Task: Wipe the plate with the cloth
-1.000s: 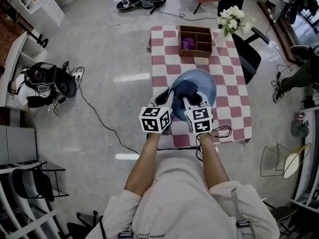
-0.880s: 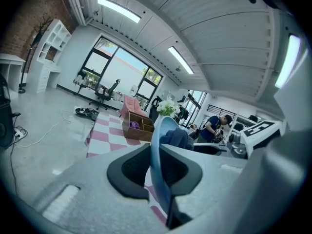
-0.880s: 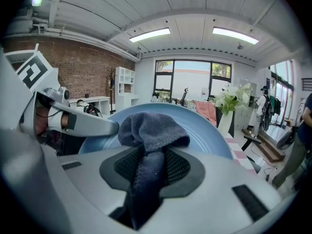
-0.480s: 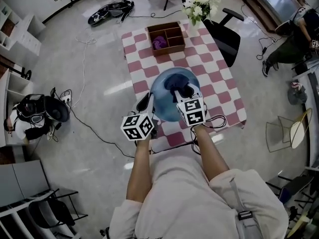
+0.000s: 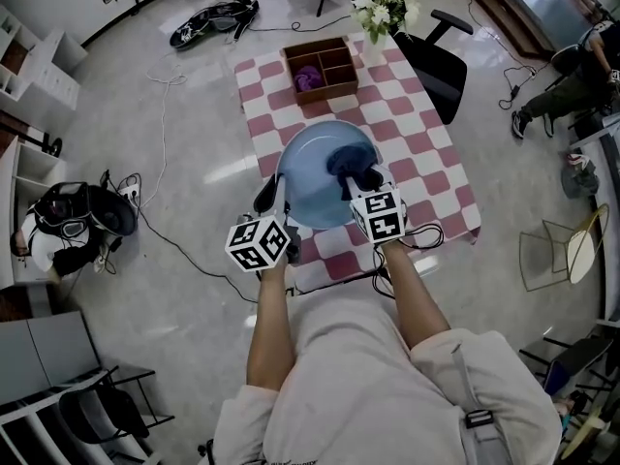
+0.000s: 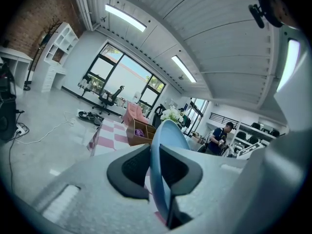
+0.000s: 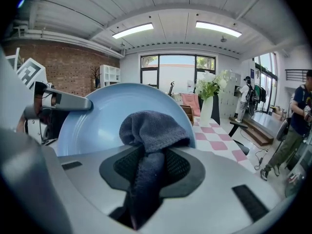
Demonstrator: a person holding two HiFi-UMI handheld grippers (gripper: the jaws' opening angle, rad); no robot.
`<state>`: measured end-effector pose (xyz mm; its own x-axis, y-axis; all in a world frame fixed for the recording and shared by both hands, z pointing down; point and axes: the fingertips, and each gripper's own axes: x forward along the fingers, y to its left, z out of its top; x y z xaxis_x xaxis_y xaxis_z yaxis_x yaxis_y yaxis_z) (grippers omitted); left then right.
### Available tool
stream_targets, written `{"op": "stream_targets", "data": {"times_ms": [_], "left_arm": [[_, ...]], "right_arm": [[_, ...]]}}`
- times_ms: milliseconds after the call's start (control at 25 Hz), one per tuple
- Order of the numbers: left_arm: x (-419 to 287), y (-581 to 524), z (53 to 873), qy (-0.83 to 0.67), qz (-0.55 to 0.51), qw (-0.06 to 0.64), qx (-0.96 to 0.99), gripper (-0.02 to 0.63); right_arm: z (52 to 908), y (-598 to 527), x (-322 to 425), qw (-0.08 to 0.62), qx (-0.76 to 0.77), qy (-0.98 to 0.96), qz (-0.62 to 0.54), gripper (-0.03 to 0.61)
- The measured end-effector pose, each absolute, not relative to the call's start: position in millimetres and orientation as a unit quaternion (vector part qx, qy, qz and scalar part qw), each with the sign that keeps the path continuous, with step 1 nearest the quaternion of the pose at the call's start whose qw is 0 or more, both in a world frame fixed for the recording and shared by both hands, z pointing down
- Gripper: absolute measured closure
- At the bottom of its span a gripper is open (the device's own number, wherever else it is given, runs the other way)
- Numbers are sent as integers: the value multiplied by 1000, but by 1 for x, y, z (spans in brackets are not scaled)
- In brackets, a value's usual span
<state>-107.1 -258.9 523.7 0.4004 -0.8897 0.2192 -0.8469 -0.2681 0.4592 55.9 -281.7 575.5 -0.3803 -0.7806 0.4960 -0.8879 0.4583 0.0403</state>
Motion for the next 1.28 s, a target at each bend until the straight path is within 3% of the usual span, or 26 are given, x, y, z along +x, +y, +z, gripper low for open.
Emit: {"op": "stream_targets", "data": {"times_ms": [360,640,1120,1280], "left_arm": [[-125,-258,535,-564,-76,298,766,574],[-104,-256,543,-537,-38,301,787,572],[-62,-251,553,-486,64,262,831,574],[-49,-246,555,-463,90,249,846,574]], "right_arm": [[578,-260,4,250,448,-854,92,457],[569,-248,-36,262,401,-876,56,457],[557,-267,-11,237,438,-865,67,457],[555,-275,6,200,466,-856,103,457]]}}
